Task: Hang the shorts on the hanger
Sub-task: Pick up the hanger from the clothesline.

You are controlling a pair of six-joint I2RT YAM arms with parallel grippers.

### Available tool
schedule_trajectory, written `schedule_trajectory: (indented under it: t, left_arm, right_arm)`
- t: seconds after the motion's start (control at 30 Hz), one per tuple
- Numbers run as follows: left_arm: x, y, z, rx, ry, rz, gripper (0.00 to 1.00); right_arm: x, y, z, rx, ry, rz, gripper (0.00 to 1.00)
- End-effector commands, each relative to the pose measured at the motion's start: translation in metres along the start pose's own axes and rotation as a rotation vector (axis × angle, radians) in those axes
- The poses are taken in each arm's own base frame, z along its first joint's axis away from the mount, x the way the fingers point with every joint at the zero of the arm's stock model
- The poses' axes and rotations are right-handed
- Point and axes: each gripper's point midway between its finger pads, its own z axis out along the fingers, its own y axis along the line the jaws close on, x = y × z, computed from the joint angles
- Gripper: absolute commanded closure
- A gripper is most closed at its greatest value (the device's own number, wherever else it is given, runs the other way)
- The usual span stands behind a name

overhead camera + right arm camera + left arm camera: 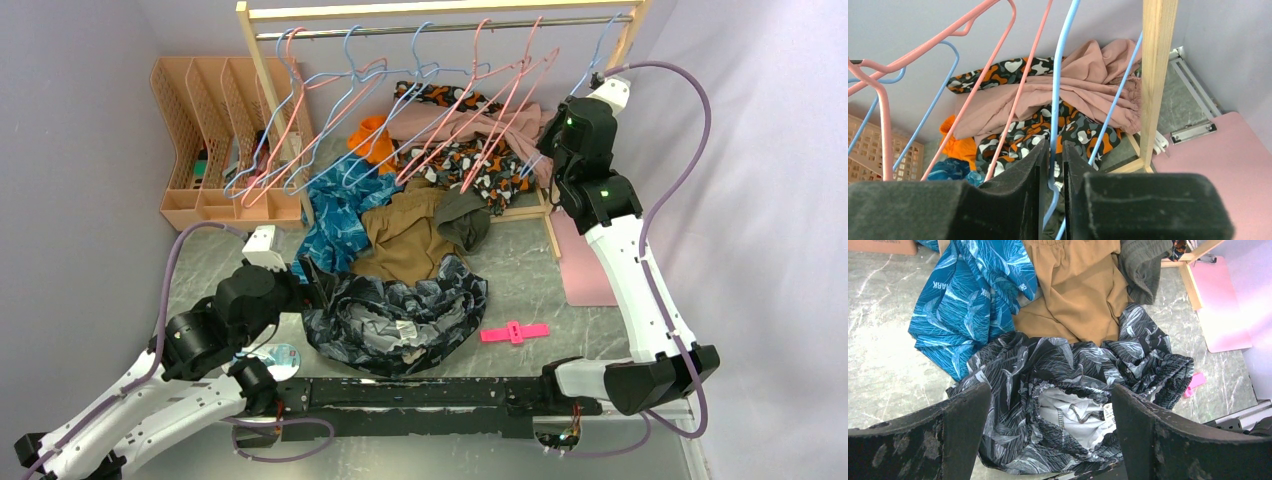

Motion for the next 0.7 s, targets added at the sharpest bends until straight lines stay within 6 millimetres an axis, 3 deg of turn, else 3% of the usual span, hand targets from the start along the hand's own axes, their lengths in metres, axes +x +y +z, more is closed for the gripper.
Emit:
schedule_trajectory:
  t: [0.0,0.17,0.33,0.67]
  left_arm:
    - [-0.005,-0.002,0.002,0.013,-0.023,0.005,0.07]
    - [-0.004,-0.002,0.003,0.009,-0.019,0.007,0.07]
    - [-0.004,-0.003,0.002,0.013,-0.018,0.007,0.07]
    - [-0.002,-0.003,0.004,0.011,-0.010,0.010,0.07]
  right_arm:
    - [-0.016,-0.006,-0.004,0.018,-0.046,-0.003,0.82]
    - [-0.021,-0.005,-0.006,0.012,-0.053,-0.004,0.87]
    - [-0.025,-0.004,-0.008,0.009,-0.061,-0.003,1.00]
    - [-0.056,0.012,-0.039,-0.124,-0.127,0.020,1.00]
